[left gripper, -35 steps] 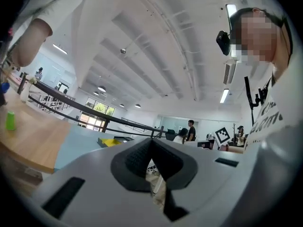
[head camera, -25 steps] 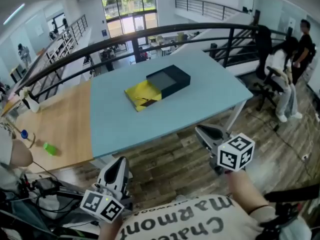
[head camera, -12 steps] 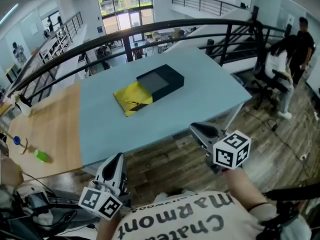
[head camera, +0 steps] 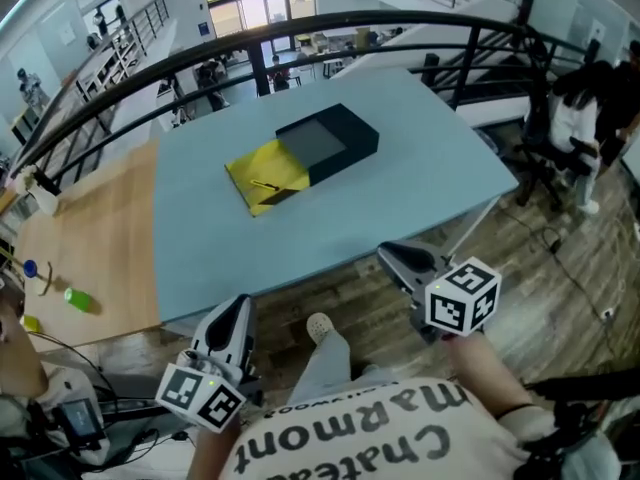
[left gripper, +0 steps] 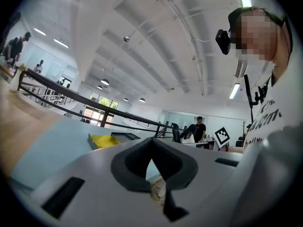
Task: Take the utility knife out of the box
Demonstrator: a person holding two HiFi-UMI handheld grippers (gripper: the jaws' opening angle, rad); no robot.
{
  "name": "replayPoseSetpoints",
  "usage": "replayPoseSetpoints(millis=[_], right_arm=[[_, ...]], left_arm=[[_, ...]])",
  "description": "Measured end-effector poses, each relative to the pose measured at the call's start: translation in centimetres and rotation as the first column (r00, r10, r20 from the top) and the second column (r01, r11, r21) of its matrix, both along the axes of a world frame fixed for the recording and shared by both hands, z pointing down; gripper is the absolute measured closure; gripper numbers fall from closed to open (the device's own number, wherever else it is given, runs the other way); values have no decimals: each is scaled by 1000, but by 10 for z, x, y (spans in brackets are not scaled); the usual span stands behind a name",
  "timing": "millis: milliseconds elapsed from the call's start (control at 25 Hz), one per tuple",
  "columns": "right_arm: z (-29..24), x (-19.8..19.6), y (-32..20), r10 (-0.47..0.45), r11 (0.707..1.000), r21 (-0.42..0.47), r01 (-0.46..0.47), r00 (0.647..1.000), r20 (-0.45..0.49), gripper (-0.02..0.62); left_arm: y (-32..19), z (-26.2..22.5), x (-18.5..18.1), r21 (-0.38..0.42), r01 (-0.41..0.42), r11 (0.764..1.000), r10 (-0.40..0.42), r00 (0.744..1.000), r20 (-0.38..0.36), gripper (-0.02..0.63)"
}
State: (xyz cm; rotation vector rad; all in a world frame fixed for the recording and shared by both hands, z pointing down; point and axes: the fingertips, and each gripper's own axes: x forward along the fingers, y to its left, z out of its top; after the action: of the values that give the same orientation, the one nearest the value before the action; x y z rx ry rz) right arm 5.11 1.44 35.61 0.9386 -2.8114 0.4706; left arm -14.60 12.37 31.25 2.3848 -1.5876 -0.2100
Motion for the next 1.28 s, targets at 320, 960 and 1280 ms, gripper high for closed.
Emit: replayPoseSetpoints(millis=[320,960,1280], right_arm=[[2,-12,-58,6,1000,-14,-6,1000,5,549],[-60,-68,-202,-52,995,88,53,999,-5,549],[-54,-98,-237,-108,988,104,112,993,-51,549]], left_arm=[[-65,-1,-12,8,-16,1000,16,1000,1,604],[-225,-48,-60,94,-33,995,35,999,-13,604],[-268,-43,-76,90,-42,995,44,999,-18,604]])
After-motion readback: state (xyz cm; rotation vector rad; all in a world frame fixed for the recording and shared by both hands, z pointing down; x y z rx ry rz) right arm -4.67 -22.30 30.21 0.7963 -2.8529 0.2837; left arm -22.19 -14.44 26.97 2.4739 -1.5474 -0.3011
